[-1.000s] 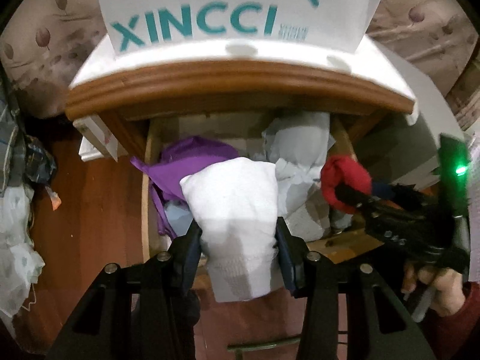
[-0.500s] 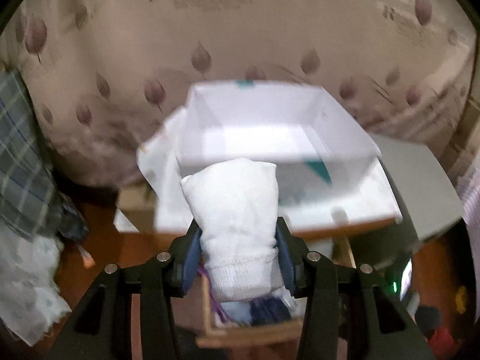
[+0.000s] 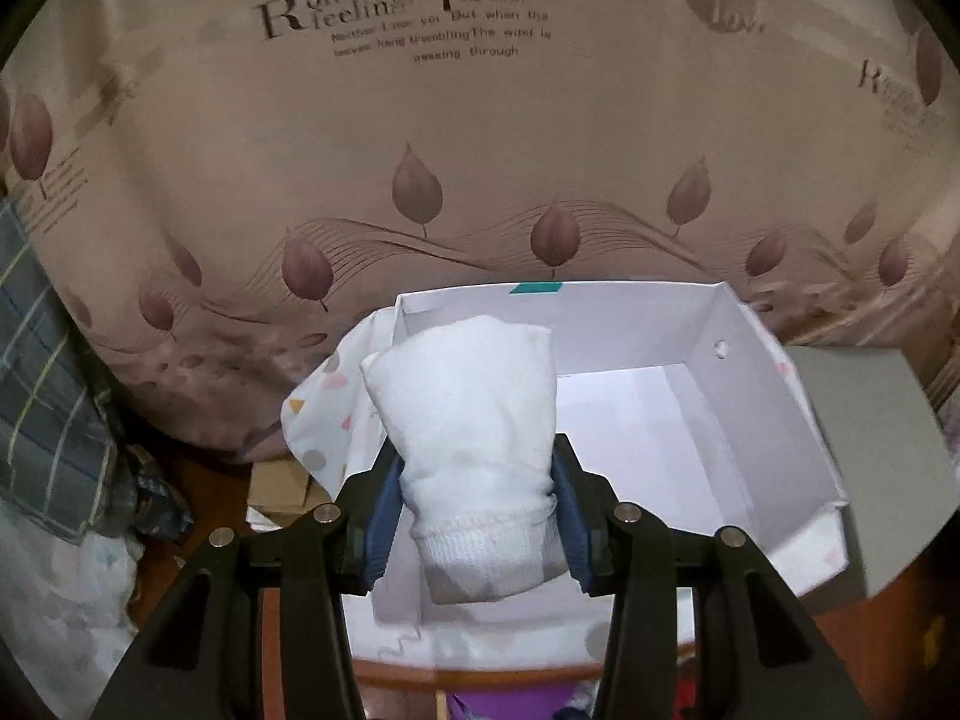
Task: Take underwear out of drawer
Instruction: 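Lift the white socks with the left tool and drop them into the shoe box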
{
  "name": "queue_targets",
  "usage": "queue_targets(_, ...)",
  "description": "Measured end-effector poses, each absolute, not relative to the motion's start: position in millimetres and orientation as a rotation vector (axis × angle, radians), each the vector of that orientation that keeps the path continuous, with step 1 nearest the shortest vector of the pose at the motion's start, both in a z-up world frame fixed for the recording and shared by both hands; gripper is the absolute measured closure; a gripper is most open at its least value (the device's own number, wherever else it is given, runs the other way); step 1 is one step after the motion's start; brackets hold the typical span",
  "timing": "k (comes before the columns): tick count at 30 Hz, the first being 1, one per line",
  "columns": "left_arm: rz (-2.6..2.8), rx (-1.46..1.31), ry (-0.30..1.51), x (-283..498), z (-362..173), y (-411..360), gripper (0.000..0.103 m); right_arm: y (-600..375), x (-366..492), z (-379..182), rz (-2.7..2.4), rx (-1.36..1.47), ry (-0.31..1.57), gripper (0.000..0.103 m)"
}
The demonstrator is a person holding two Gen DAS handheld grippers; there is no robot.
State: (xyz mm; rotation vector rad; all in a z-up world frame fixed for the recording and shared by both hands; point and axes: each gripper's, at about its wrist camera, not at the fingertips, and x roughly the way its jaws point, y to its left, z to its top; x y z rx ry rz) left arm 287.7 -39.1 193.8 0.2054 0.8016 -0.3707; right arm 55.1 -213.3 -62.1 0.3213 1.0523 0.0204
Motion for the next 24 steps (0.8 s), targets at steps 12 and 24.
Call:
queue_targets(12,-0.34,0.347,0.921,311.8,120.4,-57.3,0.06,-213.9,56.6,-64.5,0.026,0.326,1.06,0.057)
queue_targets(24,-0.342,0.338,0.902,307.6,117.6,-52.6,0.048,-210.4,56.1,-66.3,0.028,0.325,1.068,0.057)
